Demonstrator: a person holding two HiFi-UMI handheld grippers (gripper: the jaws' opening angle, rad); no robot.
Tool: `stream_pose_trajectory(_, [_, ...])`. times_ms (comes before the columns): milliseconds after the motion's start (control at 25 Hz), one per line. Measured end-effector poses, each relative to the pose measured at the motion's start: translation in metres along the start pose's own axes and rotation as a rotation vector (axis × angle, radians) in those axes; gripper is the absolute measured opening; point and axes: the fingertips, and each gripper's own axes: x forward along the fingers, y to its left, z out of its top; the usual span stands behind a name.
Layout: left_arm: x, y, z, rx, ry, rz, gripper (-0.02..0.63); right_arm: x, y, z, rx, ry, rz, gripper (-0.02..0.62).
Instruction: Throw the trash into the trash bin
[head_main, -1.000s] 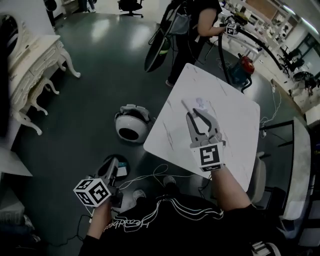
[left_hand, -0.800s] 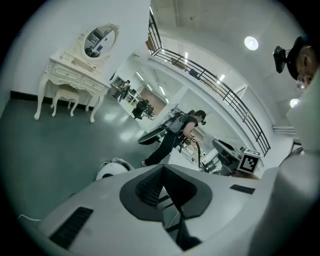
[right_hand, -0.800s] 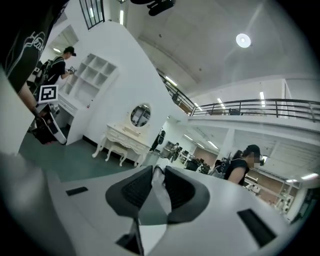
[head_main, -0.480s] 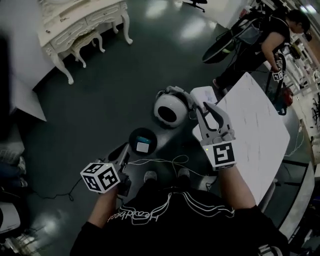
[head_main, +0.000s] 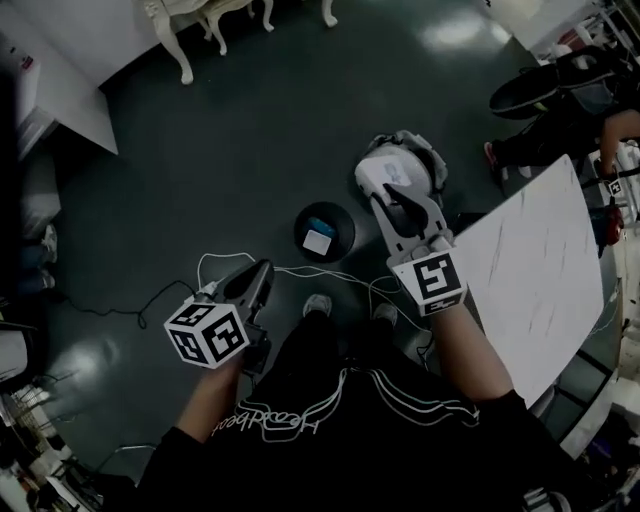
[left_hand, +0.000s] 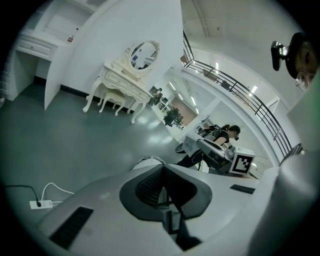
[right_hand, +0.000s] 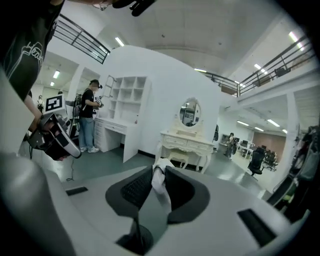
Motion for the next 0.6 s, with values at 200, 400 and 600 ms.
stream_pose_trajectory(200, [-0.003,0.024,-0.016,-0.065,0.019,0.038,0.005,0.046,0.045,-0.056,0.07,0.097,0.114,0.101])
stream_pose_trajectory(400, [0.002,0.042,-0.045,-0.111,0.06,0.059,0.005,0.083,0.076,-0.134,0.13,0.217,0.188,0.103])
stream_pose_trajectory(600, [0.015,0.061,-0.068,-0.149,0.095,0.071,0.005,0.119,0.113,-0.221,0.14,0.373,0.295,0.103])
